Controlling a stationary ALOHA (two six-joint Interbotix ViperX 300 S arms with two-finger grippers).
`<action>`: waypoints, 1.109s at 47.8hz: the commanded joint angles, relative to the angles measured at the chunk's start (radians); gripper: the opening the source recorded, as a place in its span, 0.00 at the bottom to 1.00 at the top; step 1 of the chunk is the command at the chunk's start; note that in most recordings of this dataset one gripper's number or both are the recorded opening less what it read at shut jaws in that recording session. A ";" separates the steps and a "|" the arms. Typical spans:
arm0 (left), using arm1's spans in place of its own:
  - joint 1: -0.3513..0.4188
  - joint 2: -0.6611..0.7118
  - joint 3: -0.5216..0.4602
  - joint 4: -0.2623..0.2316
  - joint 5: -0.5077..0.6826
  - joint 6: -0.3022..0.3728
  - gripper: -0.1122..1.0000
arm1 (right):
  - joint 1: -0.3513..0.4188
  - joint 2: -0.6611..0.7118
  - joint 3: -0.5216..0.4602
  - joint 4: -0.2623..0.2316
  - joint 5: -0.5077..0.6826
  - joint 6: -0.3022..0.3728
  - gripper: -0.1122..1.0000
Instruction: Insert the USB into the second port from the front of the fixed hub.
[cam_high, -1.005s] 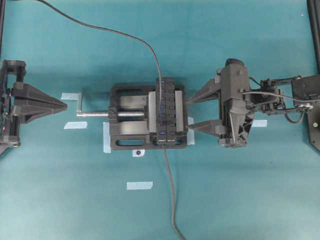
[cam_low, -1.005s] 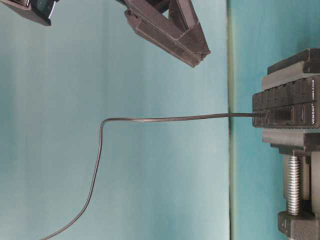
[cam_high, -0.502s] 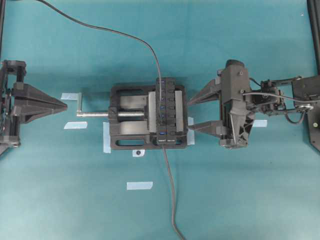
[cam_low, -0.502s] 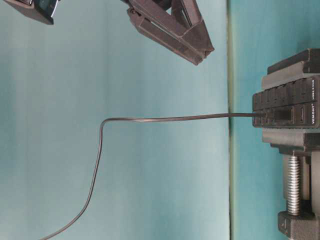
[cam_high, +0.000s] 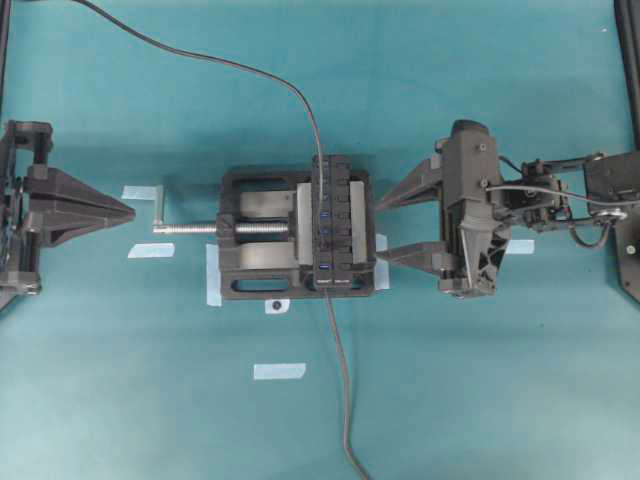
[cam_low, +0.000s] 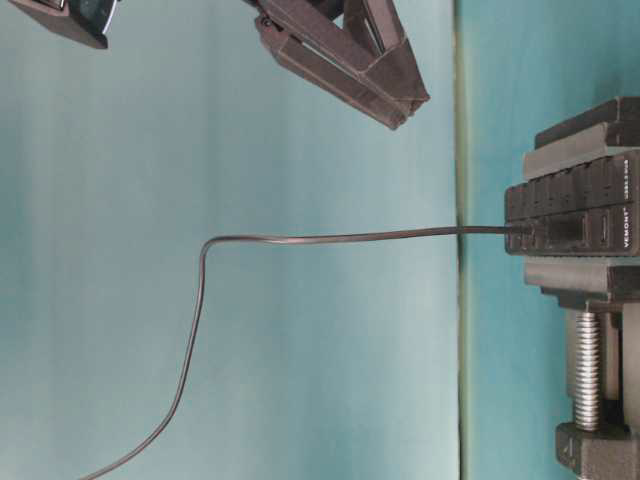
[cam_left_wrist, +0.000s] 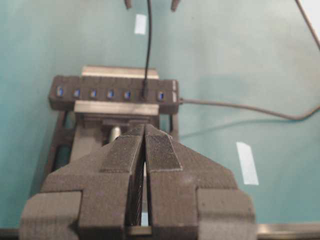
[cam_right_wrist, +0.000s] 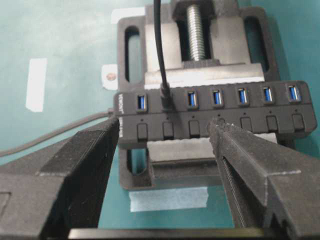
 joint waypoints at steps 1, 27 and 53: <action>0.002 0.005 -0.012 0.002 -0.005 -0.002 0.10 | 0.005 -0.014 -0.008 0.002 -0.008 0.011 0.80; 0.002 0.003 -0.006 0.002 -0.005 -0.003 0.10 | 0.005 -0.011 -0.002 0.002 -0.008 0.009 0.80; 0.002 0.000 -0.002 0.002 -0.005 -0.002 0.10 | 0.014 0.005 0.011 0.002 -0.012 0.009 0.80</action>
